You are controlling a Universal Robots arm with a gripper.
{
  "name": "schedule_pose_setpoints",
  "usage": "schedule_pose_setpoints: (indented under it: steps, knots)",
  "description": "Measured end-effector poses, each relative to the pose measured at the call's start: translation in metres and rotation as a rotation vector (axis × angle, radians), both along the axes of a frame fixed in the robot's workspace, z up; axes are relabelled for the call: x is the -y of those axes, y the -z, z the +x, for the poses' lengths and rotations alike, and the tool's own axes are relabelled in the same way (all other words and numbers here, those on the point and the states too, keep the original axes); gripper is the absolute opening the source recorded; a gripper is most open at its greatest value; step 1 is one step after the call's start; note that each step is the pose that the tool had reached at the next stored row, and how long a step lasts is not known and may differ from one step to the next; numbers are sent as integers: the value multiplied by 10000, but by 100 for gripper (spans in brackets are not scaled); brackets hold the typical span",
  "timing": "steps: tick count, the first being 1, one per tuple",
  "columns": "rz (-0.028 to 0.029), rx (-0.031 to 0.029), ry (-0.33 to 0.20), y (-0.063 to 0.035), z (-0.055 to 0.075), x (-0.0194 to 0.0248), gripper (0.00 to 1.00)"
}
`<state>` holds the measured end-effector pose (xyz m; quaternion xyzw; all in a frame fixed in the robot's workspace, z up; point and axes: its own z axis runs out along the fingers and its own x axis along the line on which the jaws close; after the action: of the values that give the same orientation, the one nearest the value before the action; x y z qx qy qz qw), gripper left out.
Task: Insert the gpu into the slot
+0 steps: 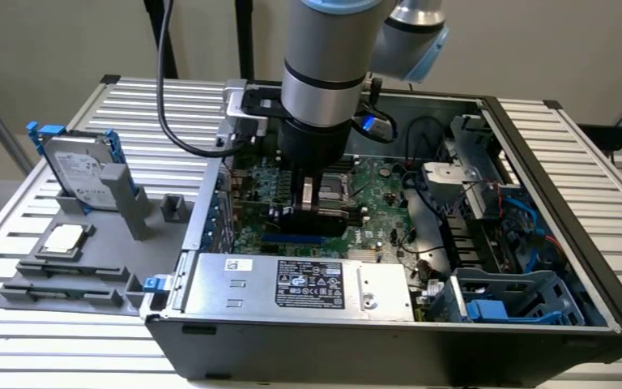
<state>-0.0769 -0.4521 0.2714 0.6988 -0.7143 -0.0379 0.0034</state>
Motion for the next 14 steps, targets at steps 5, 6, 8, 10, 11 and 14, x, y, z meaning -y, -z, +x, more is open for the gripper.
schedule_pose_setpoints:
  steps: [5,6,8,10,11,14]
  knots:
    - [1,0,-54,6,0,-6,26]
    - [1,0,-69,6,0,-9,26]
    - [-2,-2,-88,7,0,-10,26]
    - [-5,-2,-101,12,0,-11,26]
    - [-6,-2,-109,17,0,-11,26]
    - [-13,-12,-126,30,0,-11,26]
